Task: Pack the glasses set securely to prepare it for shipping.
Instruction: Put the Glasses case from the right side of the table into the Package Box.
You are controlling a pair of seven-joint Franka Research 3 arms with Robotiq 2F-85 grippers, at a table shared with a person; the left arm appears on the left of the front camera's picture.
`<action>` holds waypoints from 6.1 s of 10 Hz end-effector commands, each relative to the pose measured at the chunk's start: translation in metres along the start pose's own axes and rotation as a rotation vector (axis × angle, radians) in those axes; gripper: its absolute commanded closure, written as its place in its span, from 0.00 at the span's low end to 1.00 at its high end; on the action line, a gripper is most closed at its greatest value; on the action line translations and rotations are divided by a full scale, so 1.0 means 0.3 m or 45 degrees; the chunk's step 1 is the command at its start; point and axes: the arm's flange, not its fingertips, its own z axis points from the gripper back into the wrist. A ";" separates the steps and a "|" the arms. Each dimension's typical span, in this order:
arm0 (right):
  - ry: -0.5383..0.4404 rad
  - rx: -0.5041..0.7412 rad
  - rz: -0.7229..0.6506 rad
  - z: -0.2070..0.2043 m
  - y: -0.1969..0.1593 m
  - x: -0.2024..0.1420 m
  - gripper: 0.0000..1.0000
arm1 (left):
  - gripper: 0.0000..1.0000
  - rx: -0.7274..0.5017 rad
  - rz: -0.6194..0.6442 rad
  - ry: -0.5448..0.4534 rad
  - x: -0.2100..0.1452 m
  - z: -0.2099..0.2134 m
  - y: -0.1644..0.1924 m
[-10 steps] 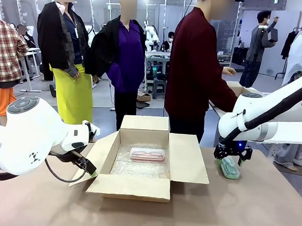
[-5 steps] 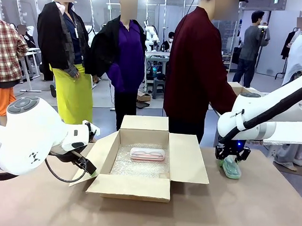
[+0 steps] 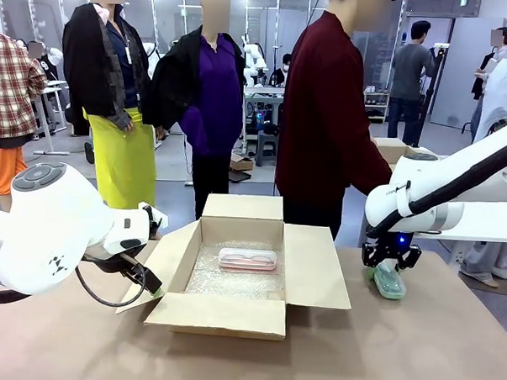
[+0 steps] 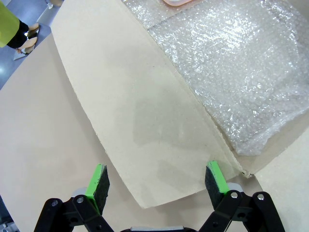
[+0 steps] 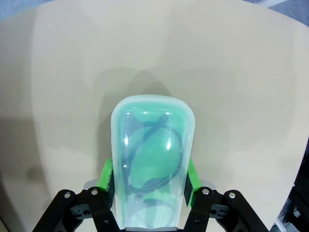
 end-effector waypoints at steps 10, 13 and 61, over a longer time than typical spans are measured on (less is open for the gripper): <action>-0.121 -0.009 0.661 0.647 0.217 -0.289 0.98 | 0.00 -0.001 0.005 -0.003 -0.004 0.006 0.003; -0.058 0.019 1.108 0.698 0.445 -0.371 0.98 | 0.00 -0.001 0.005 -0.003 -0.004 0.006 0.003; -0.073 0.115 1.944 0.200 1.209 -0.329 0.00 | 0.00 -0.001 0.005 -0.003 -0.004 0.006 0.003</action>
